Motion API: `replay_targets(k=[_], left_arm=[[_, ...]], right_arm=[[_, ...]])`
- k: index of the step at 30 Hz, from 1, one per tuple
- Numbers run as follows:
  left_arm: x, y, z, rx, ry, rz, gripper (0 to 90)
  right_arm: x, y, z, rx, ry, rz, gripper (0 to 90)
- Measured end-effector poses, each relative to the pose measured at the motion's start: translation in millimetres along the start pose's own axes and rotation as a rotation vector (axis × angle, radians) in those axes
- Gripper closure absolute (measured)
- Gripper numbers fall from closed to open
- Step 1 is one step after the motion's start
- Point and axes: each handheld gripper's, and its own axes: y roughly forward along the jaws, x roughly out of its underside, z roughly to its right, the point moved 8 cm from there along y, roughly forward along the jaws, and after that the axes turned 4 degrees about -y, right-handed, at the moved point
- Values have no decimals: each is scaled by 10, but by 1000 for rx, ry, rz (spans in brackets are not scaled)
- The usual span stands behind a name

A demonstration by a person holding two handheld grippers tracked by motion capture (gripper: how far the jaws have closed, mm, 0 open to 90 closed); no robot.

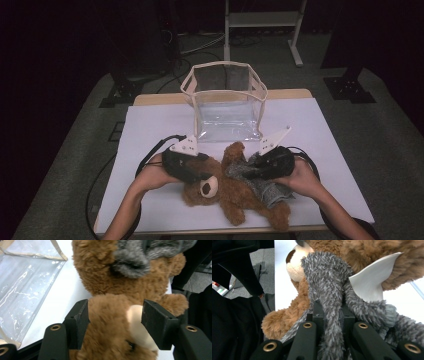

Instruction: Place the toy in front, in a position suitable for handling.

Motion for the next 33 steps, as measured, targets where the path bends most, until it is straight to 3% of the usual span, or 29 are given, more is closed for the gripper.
replay_targets(k=[3, 7, 13, 17, 24, 28, 33], left_arm=[[45, 81, 9, 30, -37, 3, 407], [88, 87, 2, 30, -55, 0, 425], [91, 105, 43, 32, -43, -20, 434], [104, 101, 50, 31, -43, -21, 439], [97, 127, 47, 40, -52, -10, 444], [93, 146, 61, 46, -40, -20, 447], [101, 143, 72, 49, -33, -22, 448]], right_arm=[[12, -15, -14, -2, 1, 14, 788], [-66, -70, -15, 11, -10, 39, 789], [-334, 57, -32, 52, -79, 16, 788], [-320, 142, 38, 55, -68, -16, 788], [-112, -37, 173, 74, 4, -10, 787], [-170, -53, 140, 74, -18, -14, 787], [-374, 110, 53, 48, -62, -16, 786]])
